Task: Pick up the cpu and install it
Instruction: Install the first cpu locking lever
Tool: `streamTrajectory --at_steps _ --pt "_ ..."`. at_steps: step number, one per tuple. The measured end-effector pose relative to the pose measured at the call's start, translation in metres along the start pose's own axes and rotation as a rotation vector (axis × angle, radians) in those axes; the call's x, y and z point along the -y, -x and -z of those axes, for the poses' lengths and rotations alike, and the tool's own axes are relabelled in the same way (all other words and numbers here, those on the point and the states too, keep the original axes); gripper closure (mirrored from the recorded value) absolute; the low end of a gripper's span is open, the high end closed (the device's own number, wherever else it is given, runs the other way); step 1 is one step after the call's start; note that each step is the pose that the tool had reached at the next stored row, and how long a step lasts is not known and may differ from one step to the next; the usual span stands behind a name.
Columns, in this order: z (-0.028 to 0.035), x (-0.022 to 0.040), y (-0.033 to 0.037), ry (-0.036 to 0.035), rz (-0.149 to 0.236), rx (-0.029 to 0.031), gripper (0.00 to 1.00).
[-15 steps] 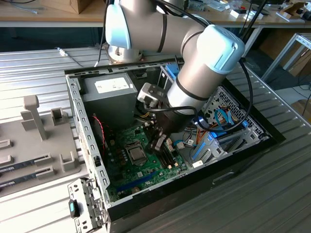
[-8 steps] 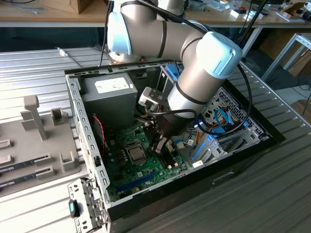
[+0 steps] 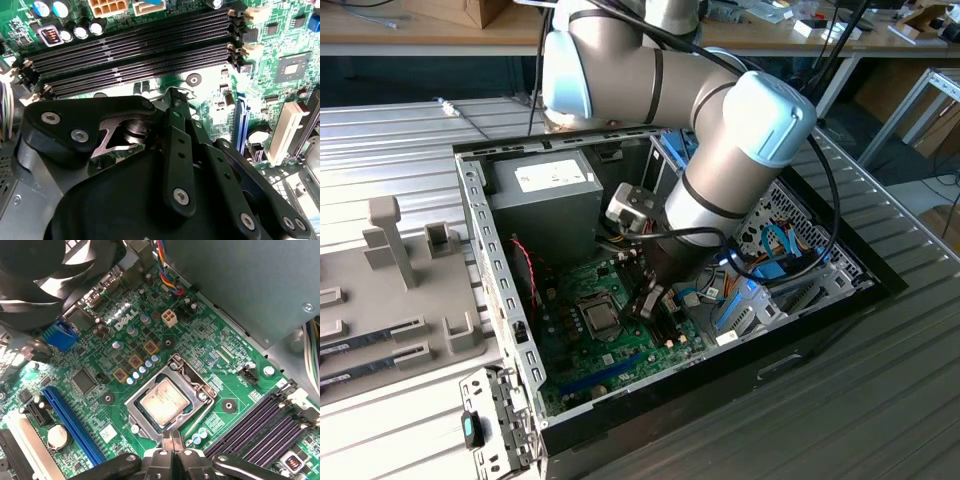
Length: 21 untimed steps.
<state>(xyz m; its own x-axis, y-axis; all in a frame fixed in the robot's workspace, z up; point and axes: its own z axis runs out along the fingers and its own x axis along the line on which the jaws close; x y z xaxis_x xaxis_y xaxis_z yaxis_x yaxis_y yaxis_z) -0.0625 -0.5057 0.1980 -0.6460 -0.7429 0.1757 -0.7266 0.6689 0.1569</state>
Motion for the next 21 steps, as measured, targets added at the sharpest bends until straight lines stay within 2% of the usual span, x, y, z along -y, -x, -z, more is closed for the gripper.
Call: streamTrajectory --at_steps 7,8,9,10,14,17,19,21 --pt "-0.0021 -0.0028 -0.0027 0.0033 0.001 0.0032 0.89" --pt "-0.0026 -0.0034 -0.0034 0.0057 0.002 0.0064 0.89" --pt "-0.0032 -0.0029 -0.0042 0.0122 0.005 0.0135 0.89" --pt "-0.0034 -0.0023 -0.0049 0.0160 0.006 0.0177 0.89" --pt "-0.0032 -0.0020 -0.0056 0.0220 0.010 0.0261 0.89" --pt "-0.0034 -0.0041 -0.0074 0.0251 0.013 0.0349 0.89" --pt "0.0001 -0.0048 -0.0082 0.0265 0.014 0.0387 0.89" --pt "0.0043 -0.0055 -0.0089 0.0320 0.016 0.0448 0.89"
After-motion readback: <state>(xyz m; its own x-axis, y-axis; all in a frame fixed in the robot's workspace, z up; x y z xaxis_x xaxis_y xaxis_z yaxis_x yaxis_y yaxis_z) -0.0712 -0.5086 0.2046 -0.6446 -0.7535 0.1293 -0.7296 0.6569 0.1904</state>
